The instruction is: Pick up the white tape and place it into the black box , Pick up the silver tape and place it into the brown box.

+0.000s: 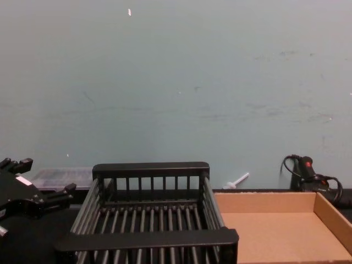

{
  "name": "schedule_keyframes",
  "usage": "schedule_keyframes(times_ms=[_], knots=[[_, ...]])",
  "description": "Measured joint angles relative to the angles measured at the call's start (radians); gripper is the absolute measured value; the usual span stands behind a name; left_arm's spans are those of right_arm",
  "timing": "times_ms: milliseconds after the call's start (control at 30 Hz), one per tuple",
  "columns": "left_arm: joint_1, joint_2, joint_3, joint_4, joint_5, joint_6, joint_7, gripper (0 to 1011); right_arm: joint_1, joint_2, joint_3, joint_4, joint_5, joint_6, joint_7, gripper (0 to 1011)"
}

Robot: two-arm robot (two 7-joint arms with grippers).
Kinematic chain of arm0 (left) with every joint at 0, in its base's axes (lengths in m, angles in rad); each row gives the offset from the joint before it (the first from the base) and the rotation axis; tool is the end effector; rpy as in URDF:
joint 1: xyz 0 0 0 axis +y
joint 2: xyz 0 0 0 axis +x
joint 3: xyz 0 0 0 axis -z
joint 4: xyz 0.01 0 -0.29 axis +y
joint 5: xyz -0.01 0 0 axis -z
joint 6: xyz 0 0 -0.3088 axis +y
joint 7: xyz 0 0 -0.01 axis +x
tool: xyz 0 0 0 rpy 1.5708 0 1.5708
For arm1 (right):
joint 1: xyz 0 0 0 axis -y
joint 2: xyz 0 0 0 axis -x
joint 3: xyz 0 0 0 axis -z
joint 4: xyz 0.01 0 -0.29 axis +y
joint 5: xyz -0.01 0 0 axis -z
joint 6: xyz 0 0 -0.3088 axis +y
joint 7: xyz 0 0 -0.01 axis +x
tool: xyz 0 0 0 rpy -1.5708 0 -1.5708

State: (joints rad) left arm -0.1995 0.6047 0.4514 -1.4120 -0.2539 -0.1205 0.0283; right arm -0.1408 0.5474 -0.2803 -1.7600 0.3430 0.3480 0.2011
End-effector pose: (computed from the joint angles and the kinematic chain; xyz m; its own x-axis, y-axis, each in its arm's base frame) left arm 0.3581 0.0827 -0.3023 0.2923 0.8803 0.3737 -0.9553 0.2873 0.0703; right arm 0.2731 -0.0488 -0.2962 0.5082 -0.8602 0.0419 0.7741 0.4349 -0.4601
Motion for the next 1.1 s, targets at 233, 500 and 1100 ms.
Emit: schedule_keyframes(times_ms=[233,500,1100], knots=[[0.0,0.0,0.0,0.0,0.0,0.0,0.0,1001,0.0,0.0,0.0,0.0,0.001,0.0,0.0,147],[0.0,0.0,0.0,0.0,0.0,0.0,0.0,1001,0.0,0.0,0.0,0.0,0.001,0.0,0.0,113],[0.0,0.0,0.0,0.0,0.0,0.0,0.0,1001,-0.036,-0.007,0.052,-0.053,0.0,-0.03,0.066,113]])
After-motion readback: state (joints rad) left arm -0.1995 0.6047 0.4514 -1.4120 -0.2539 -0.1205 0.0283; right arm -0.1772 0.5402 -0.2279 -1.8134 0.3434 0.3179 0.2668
